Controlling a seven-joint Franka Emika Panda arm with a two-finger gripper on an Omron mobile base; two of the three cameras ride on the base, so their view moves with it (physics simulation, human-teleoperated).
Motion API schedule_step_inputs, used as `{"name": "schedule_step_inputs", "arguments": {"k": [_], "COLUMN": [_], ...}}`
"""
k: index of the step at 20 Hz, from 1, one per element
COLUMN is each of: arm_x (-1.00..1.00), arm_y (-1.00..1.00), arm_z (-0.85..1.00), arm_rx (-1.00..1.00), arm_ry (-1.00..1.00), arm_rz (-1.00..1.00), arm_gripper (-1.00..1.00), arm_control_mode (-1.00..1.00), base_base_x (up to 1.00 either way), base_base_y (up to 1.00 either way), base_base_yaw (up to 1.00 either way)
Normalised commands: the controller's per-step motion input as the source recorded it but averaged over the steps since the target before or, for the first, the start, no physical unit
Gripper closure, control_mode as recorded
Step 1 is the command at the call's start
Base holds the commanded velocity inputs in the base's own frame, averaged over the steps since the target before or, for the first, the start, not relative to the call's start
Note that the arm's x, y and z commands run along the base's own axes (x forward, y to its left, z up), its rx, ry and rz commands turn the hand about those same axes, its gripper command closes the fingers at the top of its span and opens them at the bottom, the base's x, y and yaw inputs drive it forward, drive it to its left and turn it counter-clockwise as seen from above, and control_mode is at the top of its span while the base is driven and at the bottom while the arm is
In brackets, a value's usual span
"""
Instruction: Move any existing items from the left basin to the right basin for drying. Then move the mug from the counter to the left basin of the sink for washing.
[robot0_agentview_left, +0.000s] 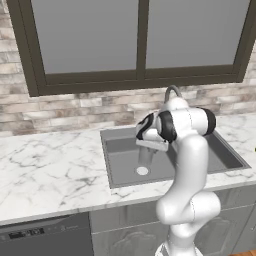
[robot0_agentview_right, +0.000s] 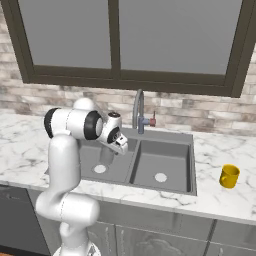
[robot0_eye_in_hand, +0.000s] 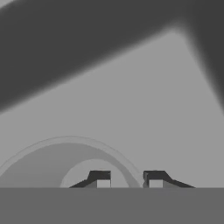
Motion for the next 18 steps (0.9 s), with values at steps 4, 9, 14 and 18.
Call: {"name": "schedule_step_inputs", "arguments": {"k": [4,9,14,18], "arm_x": [-0.23,-0.51,-0.63,-0.72], "arm_y": [0.01,0.00,0.01,0.00], "arm_z": [0.82,0.99,0.99,0.93], "arm_rx": [0.09,0.02,-0.10,-0.23], "arm_ry": [0.00,-0.10,-0.06,-0.03], "arm_rz": [0.00,0.00,0.02,0.08], "arm_gripper": [1.00,1.00,1.00,1.00], "arm_control_mode": [-1.00,-1.00,-1.00,-1.00], "base_base_x": [0.00,0.00,0.00,0.00], "base_base_y": [0.00,0.00,0.00,0.00], "base_base_yaw": [0.00,0.00,0.00,0.00]}}
